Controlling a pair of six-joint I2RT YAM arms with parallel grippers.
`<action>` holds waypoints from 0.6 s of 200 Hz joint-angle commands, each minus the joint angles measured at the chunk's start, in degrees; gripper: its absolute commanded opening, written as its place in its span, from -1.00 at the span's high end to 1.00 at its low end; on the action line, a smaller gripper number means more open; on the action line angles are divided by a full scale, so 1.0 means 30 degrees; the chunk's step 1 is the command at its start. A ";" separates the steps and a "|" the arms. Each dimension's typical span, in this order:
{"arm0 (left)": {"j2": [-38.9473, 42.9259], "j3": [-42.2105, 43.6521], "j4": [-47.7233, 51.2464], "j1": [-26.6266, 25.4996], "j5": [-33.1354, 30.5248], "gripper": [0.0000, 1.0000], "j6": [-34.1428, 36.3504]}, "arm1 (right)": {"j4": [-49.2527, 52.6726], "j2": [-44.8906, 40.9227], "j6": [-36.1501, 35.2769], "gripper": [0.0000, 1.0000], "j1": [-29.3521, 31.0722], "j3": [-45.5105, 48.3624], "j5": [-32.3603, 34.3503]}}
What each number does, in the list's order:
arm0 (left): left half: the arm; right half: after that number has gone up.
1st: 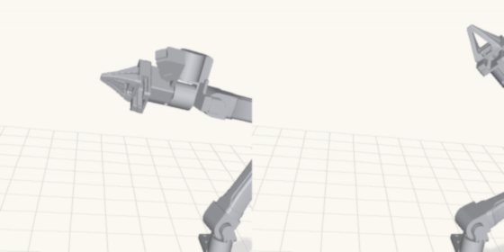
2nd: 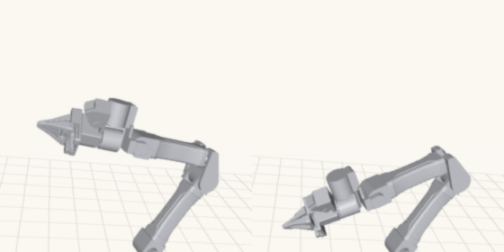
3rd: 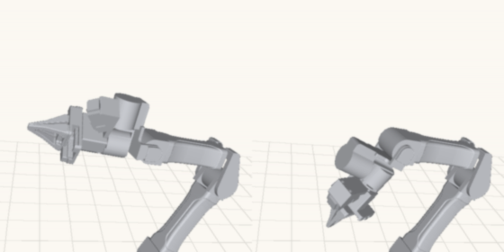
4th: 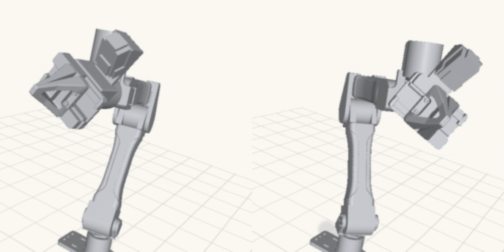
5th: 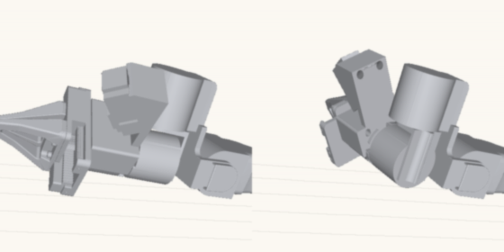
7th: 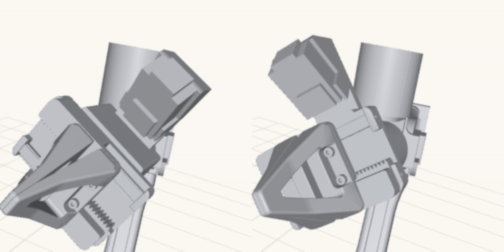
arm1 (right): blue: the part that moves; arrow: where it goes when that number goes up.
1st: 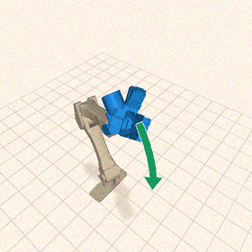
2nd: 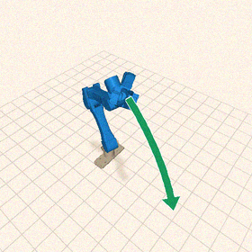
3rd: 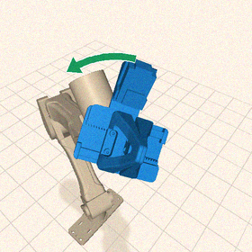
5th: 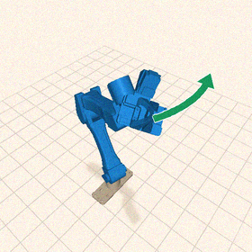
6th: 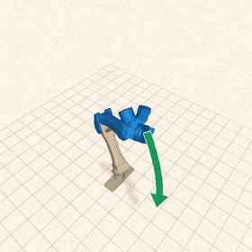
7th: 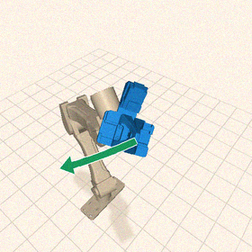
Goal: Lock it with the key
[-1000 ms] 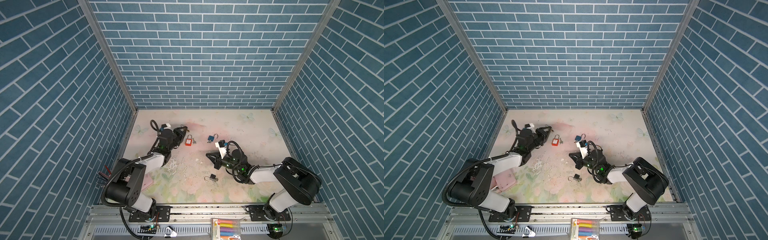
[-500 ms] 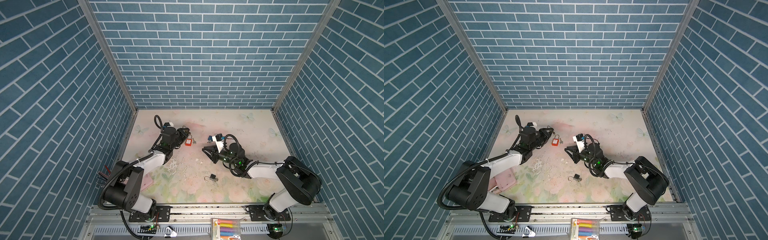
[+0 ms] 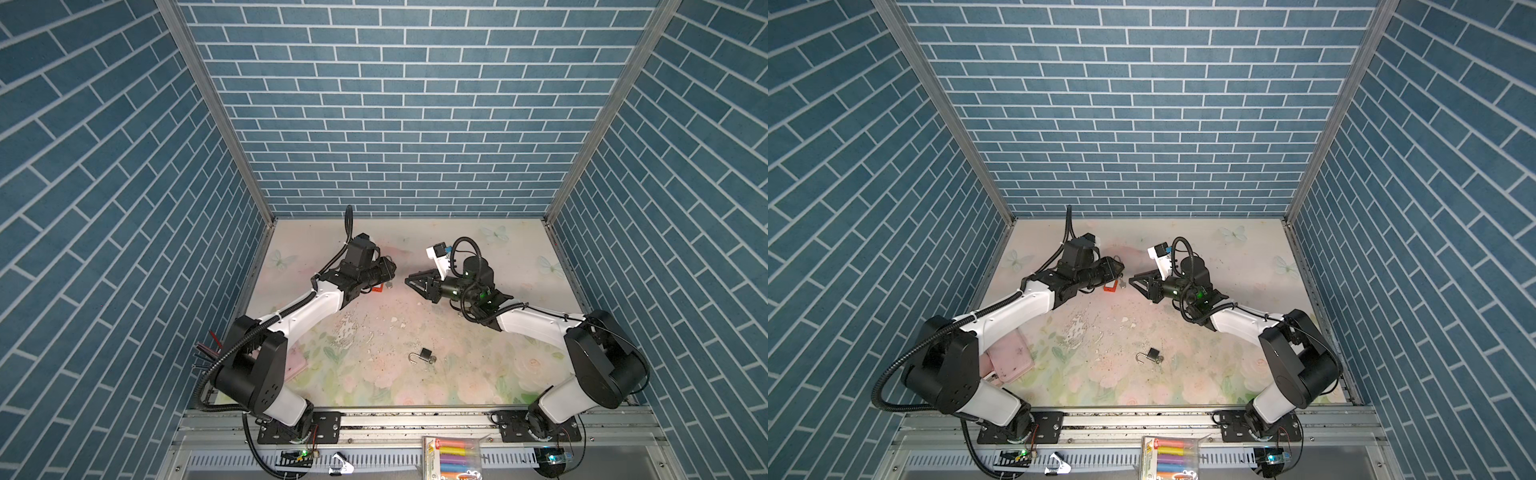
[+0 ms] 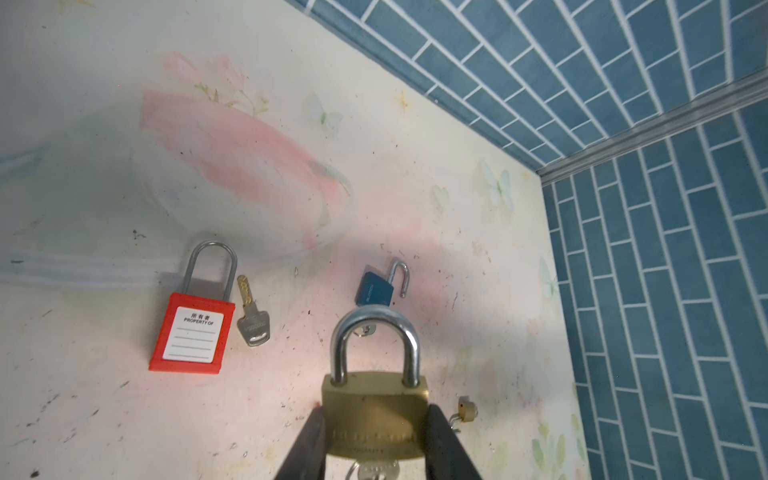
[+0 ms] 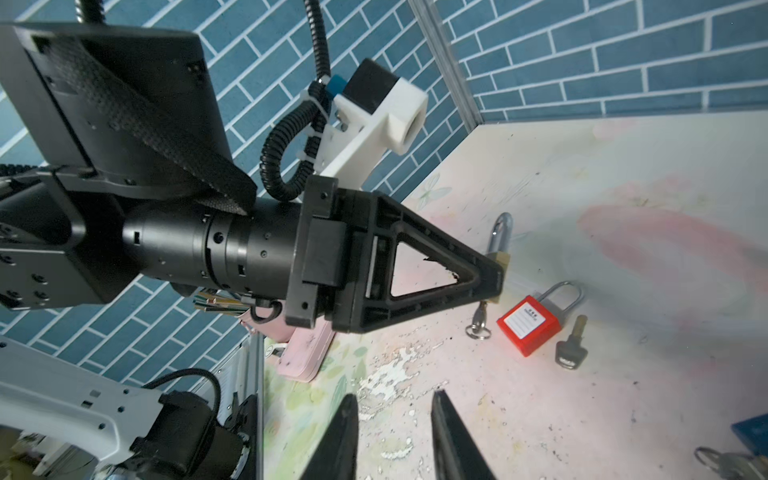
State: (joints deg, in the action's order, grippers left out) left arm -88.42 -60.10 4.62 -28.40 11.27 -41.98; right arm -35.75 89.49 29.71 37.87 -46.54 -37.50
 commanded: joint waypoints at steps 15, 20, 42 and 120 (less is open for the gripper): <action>-0.0322 -0.1237 0.1539 -0.0942 -0.1286 1.00 0.2066 | 0.3861 0.0901 -0.0676 0.36 0.0063 -0.1495 -0.0992; -0.0284 -0.1239 0.1513 -0.0955 -0.1295 1.00 0.2111 | 0.4288 0.1048 -0.0851 0.37 0.0055 -0.1754 -0.1032; -0.0180 -0.1266 0.1590 -0.1057 -0.1307 1.00 0.2353 | 0.5052 0.1609 -0.1165 0.39 0.0063 -0.2290 -0.1146; -0.0021 -0.1153 0.1635 -0.1161 -0.1386 1.00 0.2830 | 0.5031 0.3366 -0.1047 0.59 0.0062 -0.3351 -0.0666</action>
State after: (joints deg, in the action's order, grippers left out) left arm -89.45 -62.15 9.63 -31.53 7.94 -34.70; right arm -21.30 98.08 28.14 37.93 -54.13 -39.27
